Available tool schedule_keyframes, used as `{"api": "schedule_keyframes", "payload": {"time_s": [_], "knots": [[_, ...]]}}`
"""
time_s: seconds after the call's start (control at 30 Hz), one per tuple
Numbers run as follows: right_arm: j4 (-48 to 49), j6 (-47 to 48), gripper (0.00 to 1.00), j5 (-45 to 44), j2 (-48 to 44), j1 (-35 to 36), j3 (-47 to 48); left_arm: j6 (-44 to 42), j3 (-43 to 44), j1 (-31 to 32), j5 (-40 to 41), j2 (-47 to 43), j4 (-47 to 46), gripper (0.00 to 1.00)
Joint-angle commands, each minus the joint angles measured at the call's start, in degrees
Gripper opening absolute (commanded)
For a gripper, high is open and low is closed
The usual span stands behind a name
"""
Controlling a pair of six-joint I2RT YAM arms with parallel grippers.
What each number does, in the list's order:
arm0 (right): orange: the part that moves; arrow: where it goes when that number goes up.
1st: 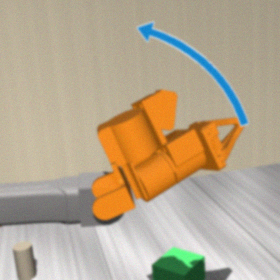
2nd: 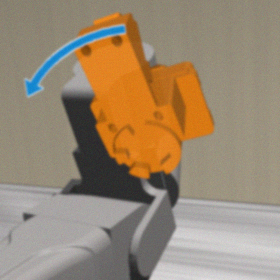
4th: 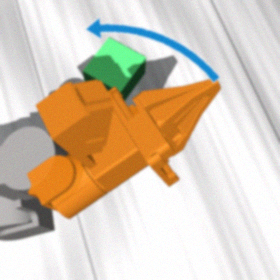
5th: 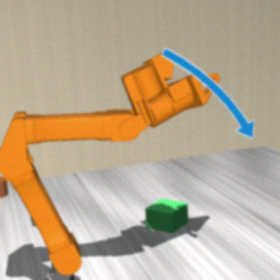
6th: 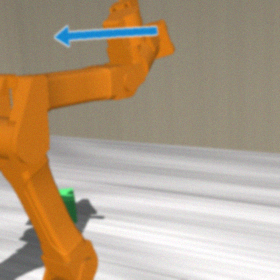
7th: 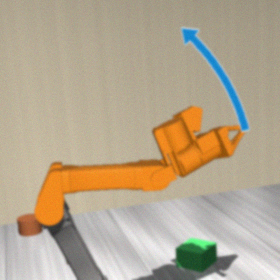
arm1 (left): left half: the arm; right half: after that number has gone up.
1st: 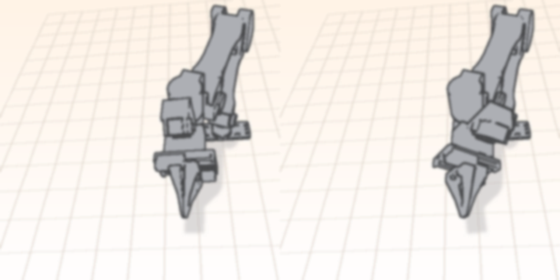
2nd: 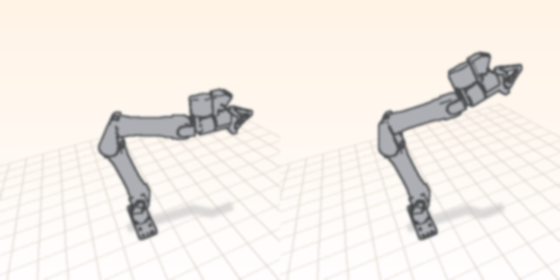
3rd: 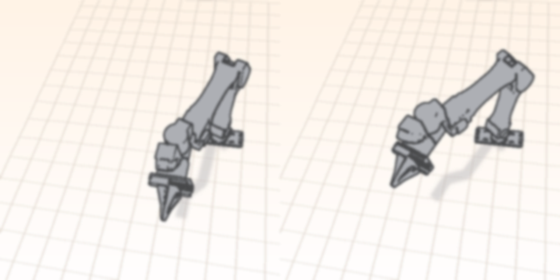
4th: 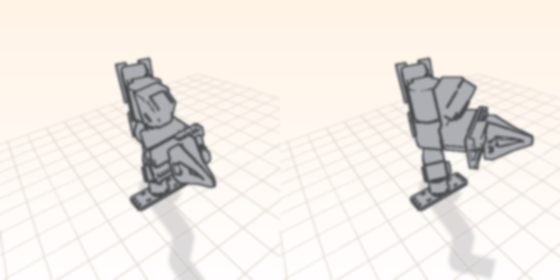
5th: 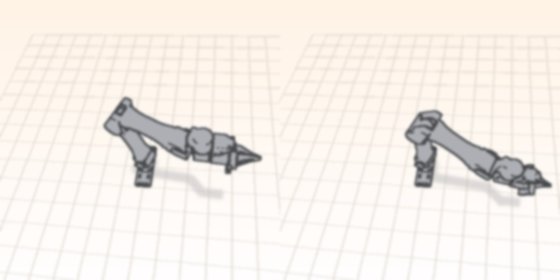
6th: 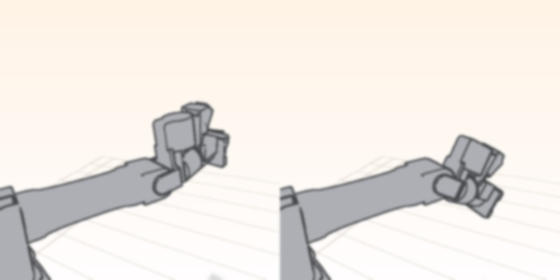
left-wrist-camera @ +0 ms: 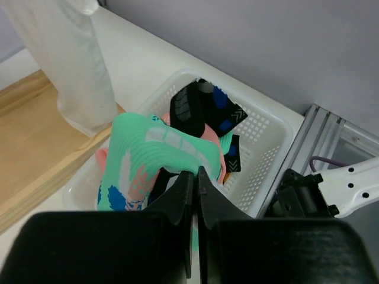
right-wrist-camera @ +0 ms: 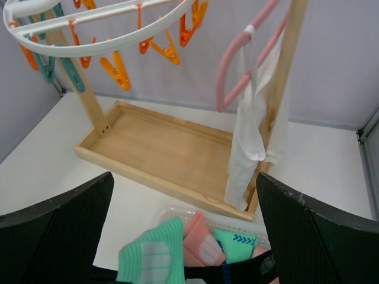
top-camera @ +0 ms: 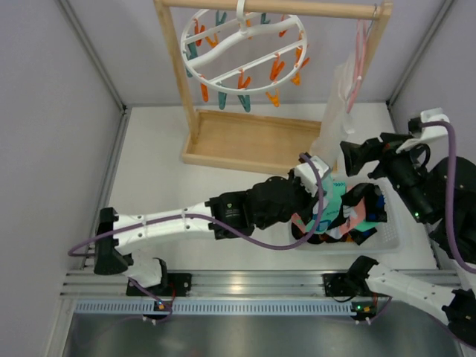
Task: Remove the socks clipped to the hanger
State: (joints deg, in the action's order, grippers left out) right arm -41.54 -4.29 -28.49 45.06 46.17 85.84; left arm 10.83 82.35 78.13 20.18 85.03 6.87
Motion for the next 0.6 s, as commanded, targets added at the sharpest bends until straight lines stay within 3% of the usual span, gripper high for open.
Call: {"api": "schedule_keyframes", "payload": {"time_s": [0.0, 0.1, 0.37, 0.47, 0.57], "knots": [[-1.97, -1.42, 0.99, -3.76, -2.60, 0.67, -1.64, 1.12, 4.83, -0.95, -4.61, 4.08, 1.39, 0.00], [-1.97, -1.42, 0.99, -4.73, -4.09, 0.59, -2.43, 4.28, 7.21, -4.38, -12.78, 9.25, 1.48, 0.00], [-0.82, -1.77, 0.99, -6.40, -3.84, 0.59, -7.61, 10.33, 11.69, -8.33, -19.92, 17.96, 1.30, 0.00], [-0.83, -2.65, 0.99, -6.40, -2.26, 0.58, -8.93, 16.04, 12.75, -11.93, -28.34, 21.57, 1.30, 0.00], [0.14, -3.17, 0.99, -6.49, -1.90, 0.59, -10.34, 19.66, 12.49, -15.01, -31.61, 24.30, 1.30, 0.00]]}}
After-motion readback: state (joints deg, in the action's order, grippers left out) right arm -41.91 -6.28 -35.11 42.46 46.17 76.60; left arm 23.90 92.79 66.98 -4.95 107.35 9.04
